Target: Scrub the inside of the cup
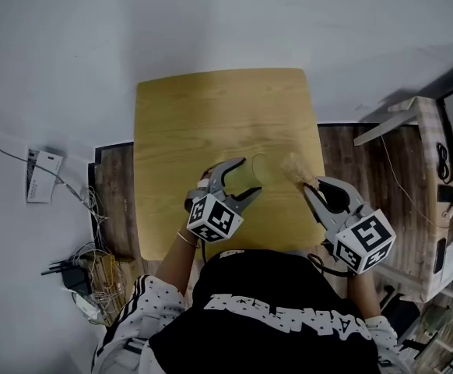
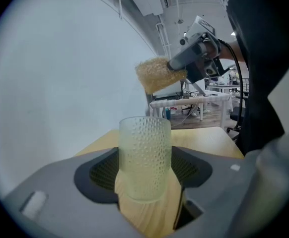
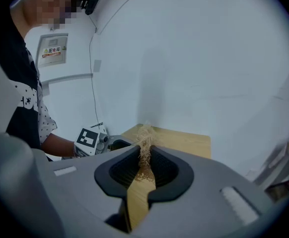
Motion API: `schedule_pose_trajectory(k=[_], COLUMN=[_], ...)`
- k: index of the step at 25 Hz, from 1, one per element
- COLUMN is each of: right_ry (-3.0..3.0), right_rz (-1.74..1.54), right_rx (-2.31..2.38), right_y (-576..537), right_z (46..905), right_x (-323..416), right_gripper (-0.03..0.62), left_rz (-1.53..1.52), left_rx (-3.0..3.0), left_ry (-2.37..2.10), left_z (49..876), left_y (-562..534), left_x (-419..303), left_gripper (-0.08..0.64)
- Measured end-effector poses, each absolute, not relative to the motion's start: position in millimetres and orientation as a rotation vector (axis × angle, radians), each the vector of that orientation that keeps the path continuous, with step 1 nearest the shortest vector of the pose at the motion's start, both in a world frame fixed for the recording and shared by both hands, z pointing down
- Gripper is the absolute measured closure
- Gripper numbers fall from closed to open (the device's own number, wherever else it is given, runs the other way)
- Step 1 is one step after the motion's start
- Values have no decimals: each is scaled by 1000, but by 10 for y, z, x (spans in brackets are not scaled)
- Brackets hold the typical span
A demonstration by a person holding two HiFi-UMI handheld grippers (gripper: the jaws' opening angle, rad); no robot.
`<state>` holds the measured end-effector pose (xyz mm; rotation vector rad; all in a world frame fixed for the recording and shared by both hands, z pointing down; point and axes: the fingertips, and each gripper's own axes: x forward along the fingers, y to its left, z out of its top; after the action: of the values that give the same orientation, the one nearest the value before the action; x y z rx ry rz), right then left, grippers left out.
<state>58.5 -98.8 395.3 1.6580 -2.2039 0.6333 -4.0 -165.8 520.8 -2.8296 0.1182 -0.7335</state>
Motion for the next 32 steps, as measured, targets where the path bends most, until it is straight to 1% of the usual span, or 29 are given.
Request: schedule_pose_trajectory(k=[13,32], right_ry=[-2053,-1996], right_rz=[675,702], right_rx=[1785,1804], right_y=[-825,-785], right_z=[3991,4024], right_x=[604,524], right_gripper=[518,518], left_rz=[-687,-637], left_rx=[-2924,-3058], left_ry=[-13,-14], left_z=[5504,5664], left_y=[-1639,-1712], left_x=[316,342], left_gripper=[230,230])
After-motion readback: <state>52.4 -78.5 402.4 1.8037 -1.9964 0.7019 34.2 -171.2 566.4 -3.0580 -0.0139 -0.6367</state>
